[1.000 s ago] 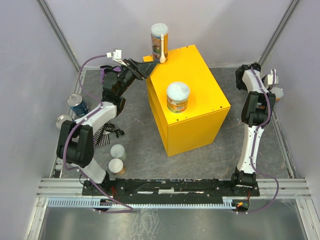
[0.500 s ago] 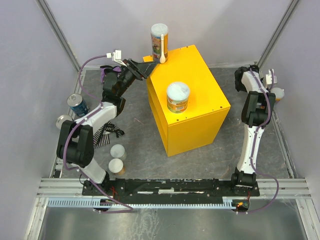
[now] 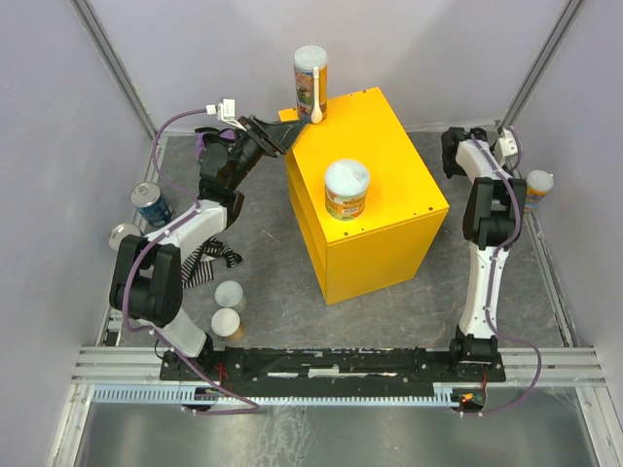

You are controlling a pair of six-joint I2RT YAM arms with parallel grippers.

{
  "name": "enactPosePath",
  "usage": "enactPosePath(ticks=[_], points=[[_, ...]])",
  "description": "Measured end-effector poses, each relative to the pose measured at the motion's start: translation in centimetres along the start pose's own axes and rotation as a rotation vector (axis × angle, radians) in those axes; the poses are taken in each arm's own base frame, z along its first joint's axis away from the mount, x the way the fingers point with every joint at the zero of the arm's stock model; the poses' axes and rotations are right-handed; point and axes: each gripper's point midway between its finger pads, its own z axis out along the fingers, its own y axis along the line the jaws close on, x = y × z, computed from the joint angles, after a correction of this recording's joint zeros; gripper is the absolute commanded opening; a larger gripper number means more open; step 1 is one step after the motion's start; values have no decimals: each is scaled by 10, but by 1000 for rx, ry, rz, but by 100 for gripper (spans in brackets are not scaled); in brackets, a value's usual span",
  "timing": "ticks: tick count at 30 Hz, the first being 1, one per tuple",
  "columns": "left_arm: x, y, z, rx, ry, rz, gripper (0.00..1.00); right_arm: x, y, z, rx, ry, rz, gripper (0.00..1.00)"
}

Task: Place and organize the canned foods onto the counter

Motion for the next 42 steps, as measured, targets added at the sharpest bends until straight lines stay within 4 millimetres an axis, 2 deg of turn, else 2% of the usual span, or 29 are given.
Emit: enactPosePath(ticks=[3, 7, 12, 17, 22, 31, 42], points=[[-1, 0, -1, -3, -3, 3, 74, -3, 7, -14, -34, 2, -12, 82], [-2, 0, -3, -8, -7, 11, 74, -18, 12, -29, -71, 2, -10, 82], [-4, 2, -4, -30, -11, 5, 73, -48, 15, -42, -108, 12, 6, 82], [-8, 8, -5, -82, -27, -6, 73, -81, 13, -48, -137, 56, 56, 84], [-11, 13, -10, -155, -34, -24, 73, -102, 7, -38, -132, 108, 101, 84], [-16, 23, -20, -263, -37, -23, 72, -106, -12, 0, -45, 203, 147, 83], [-25, 34, -16, -337, -24, 31, 73, -123, -15, 8, -13, 226, 221, 79]])
